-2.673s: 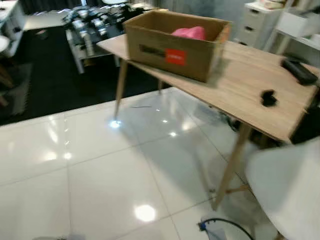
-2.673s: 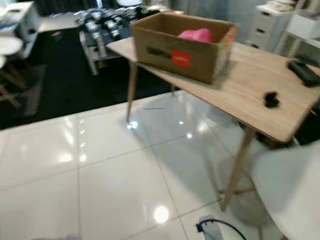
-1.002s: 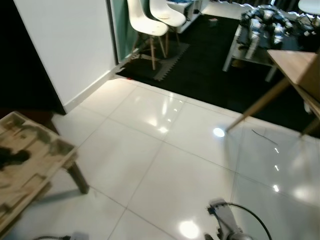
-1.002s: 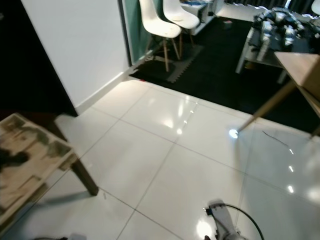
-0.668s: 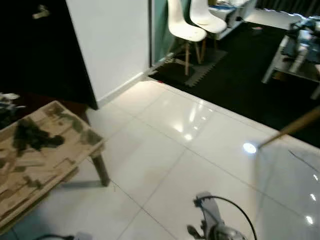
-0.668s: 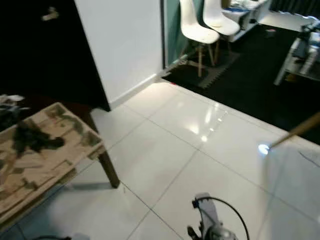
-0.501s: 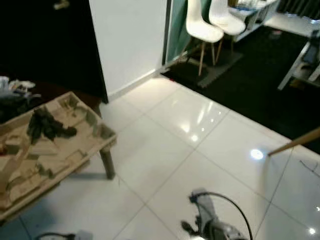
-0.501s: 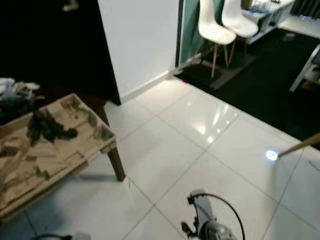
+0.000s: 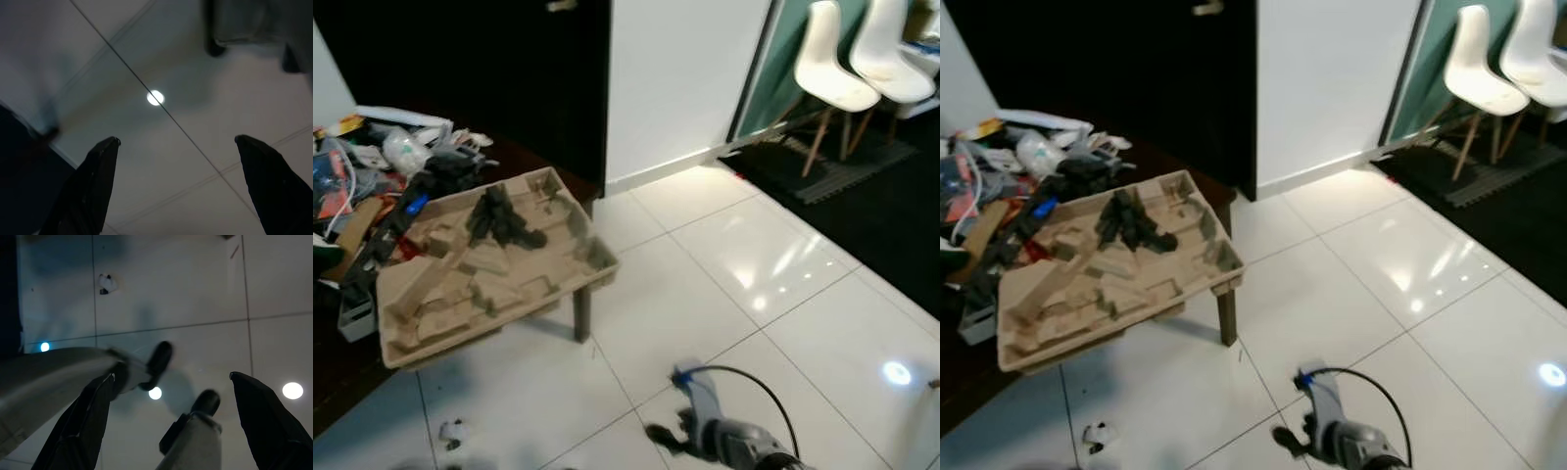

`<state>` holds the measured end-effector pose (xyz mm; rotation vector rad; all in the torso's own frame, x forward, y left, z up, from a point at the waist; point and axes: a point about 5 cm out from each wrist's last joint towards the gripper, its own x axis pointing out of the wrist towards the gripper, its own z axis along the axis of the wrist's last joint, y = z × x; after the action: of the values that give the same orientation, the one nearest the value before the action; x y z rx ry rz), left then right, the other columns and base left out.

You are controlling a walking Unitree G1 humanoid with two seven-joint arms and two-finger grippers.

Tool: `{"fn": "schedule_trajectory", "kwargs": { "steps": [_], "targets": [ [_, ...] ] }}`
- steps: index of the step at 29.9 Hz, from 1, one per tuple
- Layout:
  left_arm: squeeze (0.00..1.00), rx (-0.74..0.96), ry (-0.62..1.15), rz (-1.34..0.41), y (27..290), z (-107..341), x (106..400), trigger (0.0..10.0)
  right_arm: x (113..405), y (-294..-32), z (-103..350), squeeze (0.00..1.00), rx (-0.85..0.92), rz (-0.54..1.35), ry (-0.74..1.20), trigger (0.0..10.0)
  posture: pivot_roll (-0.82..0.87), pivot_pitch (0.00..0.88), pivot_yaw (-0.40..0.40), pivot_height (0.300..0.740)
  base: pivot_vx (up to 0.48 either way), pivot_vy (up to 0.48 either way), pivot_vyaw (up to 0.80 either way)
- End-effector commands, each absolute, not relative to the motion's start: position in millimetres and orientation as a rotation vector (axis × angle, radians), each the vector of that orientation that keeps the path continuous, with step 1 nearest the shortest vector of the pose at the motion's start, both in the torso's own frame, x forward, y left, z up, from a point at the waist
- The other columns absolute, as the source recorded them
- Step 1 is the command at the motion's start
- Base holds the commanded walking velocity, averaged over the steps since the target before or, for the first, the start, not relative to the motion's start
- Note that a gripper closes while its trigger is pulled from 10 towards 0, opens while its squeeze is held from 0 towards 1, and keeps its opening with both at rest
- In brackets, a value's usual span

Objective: Picking trash to rubbish bin

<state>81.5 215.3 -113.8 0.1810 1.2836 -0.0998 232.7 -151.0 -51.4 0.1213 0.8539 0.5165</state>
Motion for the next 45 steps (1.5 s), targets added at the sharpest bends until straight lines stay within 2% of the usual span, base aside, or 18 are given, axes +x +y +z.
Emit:
{"fn": "schedule_trajectory", "kwargs": {
  "steps": [1, 16, 17, 20, 22, 23, 24, 25, 26, 31, 34, 35, 37, 40, 42, 43, 44, 45],
  "targets": [
    [0.0, 0.174, 1.257, -0.099, 211, -113, 88, 10.0, 239, -150, -47, 0.0, 0.147, 0.505, 0.821, 10.0, 0.16, 0.083, -0.063, 0.74, 0.0, 0.0, 0.77],
    [0.0, 0.164, 1.258, -0.098, 208, -114, 86, 10.0, 261, -174, -34, 0.0, 0.006, 0.33, 0.761, 10.0, 0.17, 0.092, -0.078, 0.74, 0.0, 0.0, 0.77],
    [0.0, 0.165, 1.259, -0.098, 208, -114, 85, 10.0, 264, -187, -32, 0.0, -0.073, 0.232, 0.767, 10.0, 0.17, 0.092, -0.081, 0.74, 0.0, 0.0, 0.77],
    [0.0, 0.165, 1.26, -0.098, 208, -114, 85, 10.0, 264, -198, -31, 0.0, -0.124, 0.155, 0.779, 10.0, 0.17, 0.092, -0.081, 0.74, 0.0, 0.0, 0.66],
    [0.0, 0.163, 1.259, -0.096, 208, -114, 85, 10.0, 263, -222, -29, 0.0, -0.292, 0.012, 0.812, 10.0, 0.17, 0.092, -0.086, 0.74, 0.0, 0.0, 0.0],
    [0.0, 0.162, 1.259, -0.095, 208, -114, 85, 10.0, 263, -226, -28, 0.0, -0.316, -0.013, 0.815, 10.0, 0.17, 0.092, -0.086, 0.74, 0.0, 0.0, 0.0],
    [0.0, 0.162, 1.259, -0.095, 208, -114, 85, 10.0, 263, -228, -28, 0.0, -0.324, -0.023, 0.817, 10.0, 0.17, 0.092, -0.086, 0.74, 0.0, 0.0, 0.0],
    [0.0, 0.16, 1.259, -0.094, 207, -114, 84, 10.0, 262, -257, -20, 0.0, -0.338, -0.185, 0.82, 10.0, 0.18, 0.095, -0.088, 0.74, 0.0, 0.0, 0.0],
    [0.0, 0.16, 1.259, -0.094, 207, -114, 84, 10.0, 262, -257, -20, 0.0, -0.338, -0.185, 0.82, 10.0, 0.18, 0.095, -0.088, 0.74, 0.0, 0.0, 0.0],
    [0.0, 0.155, 1.262, -0.095, 206, -115, 82, 10.0, 264, -301, 3, 0.0, -0.375, -0.414, 0.782, 10.0, 0.18, 0.105, -0.089, 0.74, 0.0, 0.0, 0.0],
    [0.0, 0.154, 1.264, -0.095, 205, -115, 81, 10.0, 266, -312, 11, 0.0, -0.391, -0.468, 0.764, 10.0, 0.17, 0.108, -0.089, 0.74, 0.0, 0.0, 0.0],
    [0.0, 0.153, 1.267, -0.096, 205, -116, 80, 10.0, 270, -323, 23, 0.0, -0.402, -0.534, 0.717, 10.0, 0.17, 0.115, -0.09, 0.74, 0.0, 0.0, 0.0],
    [0.0, 0.153, 1.267, -0.096, 205, -116, 80, 10.0, 270, -323, 23, 0.0, -0.402, -0.534, 0.717, 10.0, 0.17, 0.115, -0.09, 0.74, 0.0, 0.0, 0.0],
    [0.0, 0.149, 1.269, -0.094, 204, -116, 77, 10.0, 292, -345, 67, 0.0, -0.41, -0.688, 0.525, 10.0, 0.18, 0.122, -0.095, 0.74, 0.0, 0.0, 0.0],
    [0.0, 0.149, 1.269, -0.094, 204, -116, 77, 10.0, 292, -345, 67, 0.0, -0.41, -0.688, 0.525, 10.0, 0.18, 0.122, -0.095, 0.74, 0.0, 0.0, 0.0],
    [0.0, 0.148, 1.268, -0.091, 203, -117, 77, 10.0, 306, -350, 94, 0.0, -0.415, -0.746, 0.395, 10.0, 0.18, 0.126, -0.098, 0.74, 0.0, 0.0, 0.0],
    [0.0, 0.148, 1.268, -0.091, 203, -117, 77, 10.0, 306, -350, 94, 0.0, -0.415, -0.746, 0.395, 10.0, 0.18, 0.126, -0.098, 0.74, 0.0, 0.0, 0.0],
    [0.0, 0.144, 1.265, -0.085, 203, -117, 76, 10.0, 335, -341, 144, 0.0, -0.465, -0.753, 0.153, 10.0, 0.19, 0.131, -0.104, 0.74, 0.0, 0.0, 0.0]
  ]
}}
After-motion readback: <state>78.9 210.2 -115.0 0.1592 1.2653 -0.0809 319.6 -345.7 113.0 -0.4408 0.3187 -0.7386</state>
